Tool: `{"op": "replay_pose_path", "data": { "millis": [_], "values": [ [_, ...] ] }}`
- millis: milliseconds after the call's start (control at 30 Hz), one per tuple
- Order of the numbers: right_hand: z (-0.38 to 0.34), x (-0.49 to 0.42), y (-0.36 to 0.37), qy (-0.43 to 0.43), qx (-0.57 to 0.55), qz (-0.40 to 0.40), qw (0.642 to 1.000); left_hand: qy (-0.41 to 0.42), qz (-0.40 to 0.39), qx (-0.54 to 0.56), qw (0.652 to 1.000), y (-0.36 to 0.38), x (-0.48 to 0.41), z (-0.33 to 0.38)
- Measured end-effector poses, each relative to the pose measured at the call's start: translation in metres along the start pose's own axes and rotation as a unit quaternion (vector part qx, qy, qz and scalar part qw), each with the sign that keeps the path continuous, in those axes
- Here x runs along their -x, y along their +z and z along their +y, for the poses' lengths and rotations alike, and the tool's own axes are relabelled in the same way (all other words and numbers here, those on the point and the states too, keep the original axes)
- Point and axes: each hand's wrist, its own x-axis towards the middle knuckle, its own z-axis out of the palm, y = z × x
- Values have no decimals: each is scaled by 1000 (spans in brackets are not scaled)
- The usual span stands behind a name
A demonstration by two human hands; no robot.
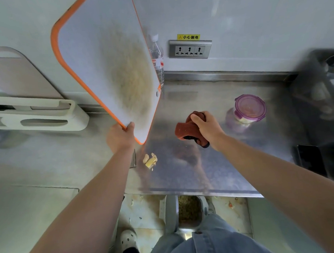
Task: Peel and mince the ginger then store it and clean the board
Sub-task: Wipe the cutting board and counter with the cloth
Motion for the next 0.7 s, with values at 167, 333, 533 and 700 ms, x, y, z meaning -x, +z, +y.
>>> {"op": "replay_pose_path", "data": {
  "millis": [167,333,533,700],
  "values": [
    [9,-2,4,11,3,-3,1000,-8,-51,-3,999,9,4,-9],
    [17,-2,2,3,-42,-33,999,-55,-130,-41,989,26,19,-21],
    [31,-16,-38,-29,-5,62,998,-42,-120,-47,991,43,31,-32],
    [74,-22,-47,23,74,73,994,-119,-96,-64,986,47,27,-20]
  ]
}}
